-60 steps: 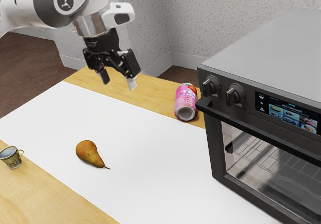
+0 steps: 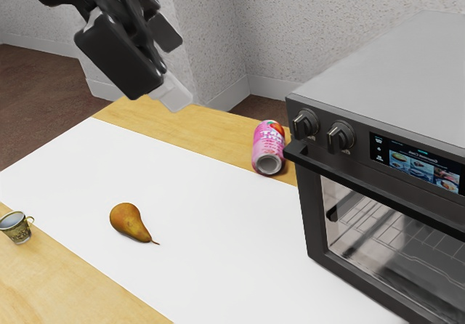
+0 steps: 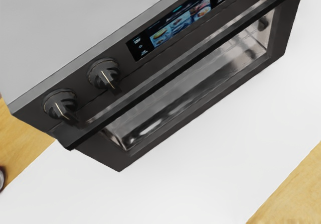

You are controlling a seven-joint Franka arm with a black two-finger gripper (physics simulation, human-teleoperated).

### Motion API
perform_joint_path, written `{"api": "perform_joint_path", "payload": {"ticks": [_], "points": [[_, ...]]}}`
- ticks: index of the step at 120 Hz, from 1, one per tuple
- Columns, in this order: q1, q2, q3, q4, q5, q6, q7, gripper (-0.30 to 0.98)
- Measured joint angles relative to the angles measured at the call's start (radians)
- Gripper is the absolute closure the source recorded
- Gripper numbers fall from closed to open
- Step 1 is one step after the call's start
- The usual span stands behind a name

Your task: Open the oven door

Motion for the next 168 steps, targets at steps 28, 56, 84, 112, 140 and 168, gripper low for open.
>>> {"api": "perform_joint_path", "payload": {"ticks": [28, 56, 84, 112, 140, 168], "points": [[-0.019, -0.143, -0.077, -0.394, -0.079, 0.184, 0.315, 0.0], [-0.021, -0.097, -0.184, -0.427, -0.102, 0.328, 0.528, 0.0], [-0.015, -0.048, -0.188, -0.463, -0.049, 0.419, 0.627, 0.0], [-0.013, 0.02, -0.187, -0.477, 0.08, 0.481, 0.636, 0.0], [-0.013, 0.1, -0.185, -0.451, 0.137, 0.515, 0.636, 0.0], [-0.012, 0.166, -0.185, -0.41, 0.181, 0.526, 0.638, 0.0]]}}
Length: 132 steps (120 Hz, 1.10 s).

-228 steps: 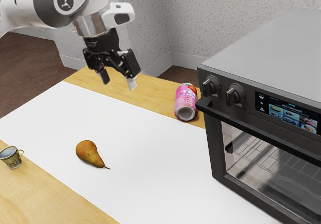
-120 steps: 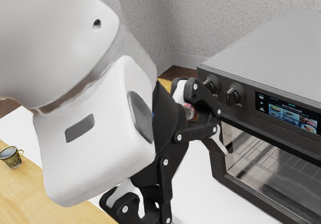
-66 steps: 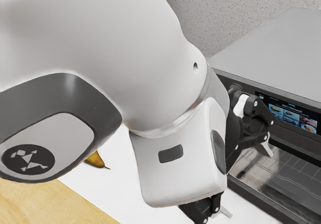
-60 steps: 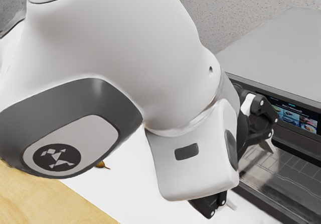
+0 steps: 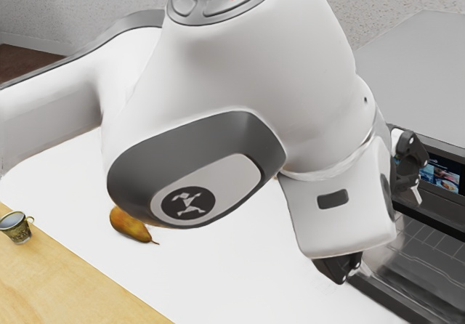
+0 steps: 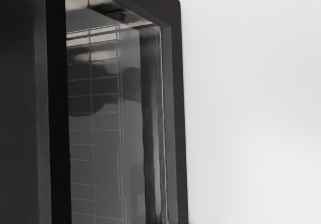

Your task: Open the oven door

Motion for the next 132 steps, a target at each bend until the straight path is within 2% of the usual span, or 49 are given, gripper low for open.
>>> {"api": "perform_joint_path", "payload": {"ticks": [57, 86, 102, 108, 110, 112, 116, 118, 120, 123, 126, 132], "points": [[-0.002, 0.107, 0.002, 0.056, 0.048, 0.009, 0.005, 0.0], [0.012, 0.105, 0.002, 0.046, 0.056, 0.011, 0.006, 0.0], [0.014, 0.078, 0.0, -0.02, 0.055, 0.018, 0.005, -0.03], [0.037, -0.009, 0.001, -0.114, 0.051, 0.026, 0.004, 0.03], [0.054, -0.074, -0.002, -0.169, 0.045, 0.029, 0.004, 0.07], [0.053, -0.197, -0.009, -0.255, 0.031, 0.031, 0.003, 0.09], [-0.087, -0.486, -0.031, -0.405, -0.004, 0.015, 0.0, 0.08], [-0.165, -0.651, -0.077, -0.421, -0.017, -0.018, -0.009, 0.07], [-0.211, -0.773, -0.096, -0.351, -0.002, -0.064, -0.024, 0.06], [-0.23, -0.855, -0.067, -0.213, 0.039, -0.137, -0.05, 0.05], [-0.197, -0.822, 0.032, -0.07, 0.084, -0.203, -0.074, 0.04], [-0.121, -0.454, 0.384, 0.239, 0.095, -0.31, -0.126, 0.03]]}}
